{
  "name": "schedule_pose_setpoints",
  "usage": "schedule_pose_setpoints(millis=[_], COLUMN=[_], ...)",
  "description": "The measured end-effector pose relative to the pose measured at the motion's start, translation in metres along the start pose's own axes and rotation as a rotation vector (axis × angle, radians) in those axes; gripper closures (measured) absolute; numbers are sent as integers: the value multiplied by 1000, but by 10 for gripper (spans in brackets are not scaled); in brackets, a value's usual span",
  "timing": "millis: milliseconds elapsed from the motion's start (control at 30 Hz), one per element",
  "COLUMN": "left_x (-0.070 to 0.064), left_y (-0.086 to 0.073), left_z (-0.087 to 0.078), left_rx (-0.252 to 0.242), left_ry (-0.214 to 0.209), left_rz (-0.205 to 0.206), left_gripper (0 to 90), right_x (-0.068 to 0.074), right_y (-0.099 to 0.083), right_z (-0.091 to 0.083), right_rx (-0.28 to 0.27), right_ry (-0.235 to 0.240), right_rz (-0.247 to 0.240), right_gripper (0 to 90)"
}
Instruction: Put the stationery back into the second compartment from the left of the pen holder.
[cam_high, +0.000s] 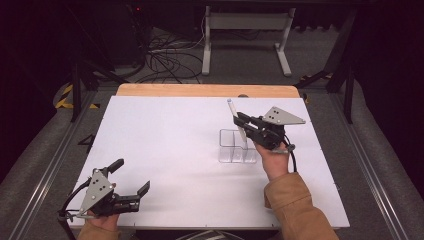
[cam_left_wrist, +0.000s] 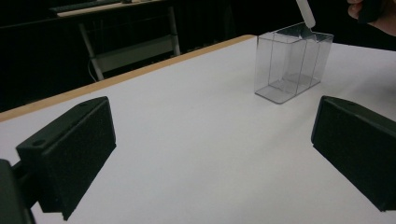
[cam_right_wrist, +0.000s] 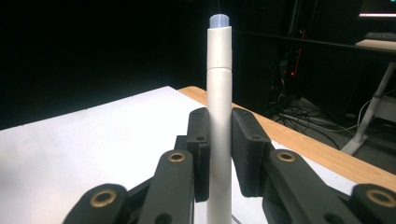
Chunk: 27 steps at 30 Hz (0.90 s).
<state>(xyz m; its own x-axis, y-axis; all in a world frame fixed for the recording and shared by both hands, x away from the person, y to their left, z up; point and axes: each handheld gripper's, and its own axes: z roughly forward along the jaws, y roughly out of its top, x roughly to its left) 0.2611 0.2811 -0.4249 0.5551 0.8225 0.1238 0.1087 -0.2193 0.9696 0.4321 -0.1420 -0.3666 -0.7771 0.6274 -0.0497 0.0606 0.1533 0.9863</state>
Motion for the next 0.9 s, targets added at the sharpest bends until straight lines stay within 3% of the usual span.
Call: schedule_pose_setpoints(millis=[467, 900], left_x=[0, 0], left_y=[0, 0], left_z=[0, -1], left_rx=[1, 0], left_ry=[1, 3], left_rz=[-6, 0], left_gripper=[6, 6], right_x=[-5, -5], right_y=[-13, -23], right_z=[14, 14], right_rx=[45, 83], right_ry=[-9, -8], right_rz=[34, 47], right_gripper=[785, 785])
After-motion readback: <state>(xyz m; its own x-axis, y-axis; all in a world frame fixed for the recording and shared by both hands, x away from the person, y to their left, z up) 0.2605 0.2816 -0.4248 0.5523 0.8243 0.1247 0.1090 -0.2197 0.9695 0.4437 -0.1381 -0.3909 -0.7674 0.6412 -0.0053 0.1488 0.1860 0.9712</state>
